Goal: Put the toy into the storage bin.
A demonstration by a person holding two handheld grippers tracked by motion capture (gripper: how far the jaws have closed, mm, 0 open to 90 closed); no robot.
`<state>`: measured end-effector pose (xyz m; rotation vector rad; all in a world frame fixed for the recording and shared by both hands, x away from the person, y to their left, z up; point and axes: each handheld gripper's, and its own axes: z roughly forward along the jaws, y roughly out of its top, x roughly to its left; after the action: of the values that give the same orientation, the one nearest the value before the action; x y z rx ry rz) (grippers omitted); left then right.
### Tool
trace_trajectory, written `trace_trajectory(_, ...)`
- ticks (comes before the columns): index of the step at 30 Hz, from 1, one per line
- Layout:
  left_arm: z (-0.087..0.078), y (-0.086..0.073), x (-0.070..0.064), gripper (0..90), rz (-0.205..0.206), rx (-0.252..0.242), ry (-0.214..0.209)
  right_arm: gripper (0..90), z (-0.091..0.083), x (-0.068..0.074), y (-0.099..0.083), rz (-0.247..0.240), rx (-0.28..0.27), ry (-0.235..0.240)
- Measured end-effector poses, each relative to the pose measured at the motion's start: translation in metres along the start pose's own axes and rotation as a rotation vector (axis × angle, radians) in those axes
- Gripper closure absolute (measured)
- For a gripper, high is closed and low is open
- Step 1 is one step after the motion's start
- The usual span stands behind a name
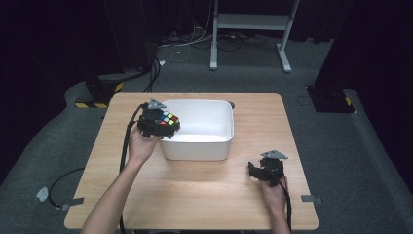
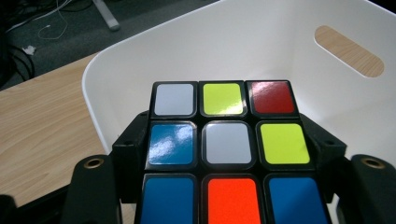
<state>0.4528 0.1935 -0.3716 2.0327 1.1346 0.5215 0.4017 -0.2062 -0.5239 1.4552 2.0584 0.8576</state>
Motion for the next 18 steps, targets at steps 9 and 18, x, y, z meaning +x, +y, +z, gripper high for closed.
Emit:
trace_trajectory(9, -0.0028, -0.0031, -0.0015, 33.7, 0.007, -0.004, -0.009, 22.6, 0.0000, 0.0000, 0.0000, 0.000, 0.000, 0.000)
trace_trajectory(18, -0.0050, -0.0076, -0.0032, 33.7, 0.003, -0.008, -0.016, 22.6, 0.0000, -0.0001, 0.0000, -0.001, 0.000, 0.000)
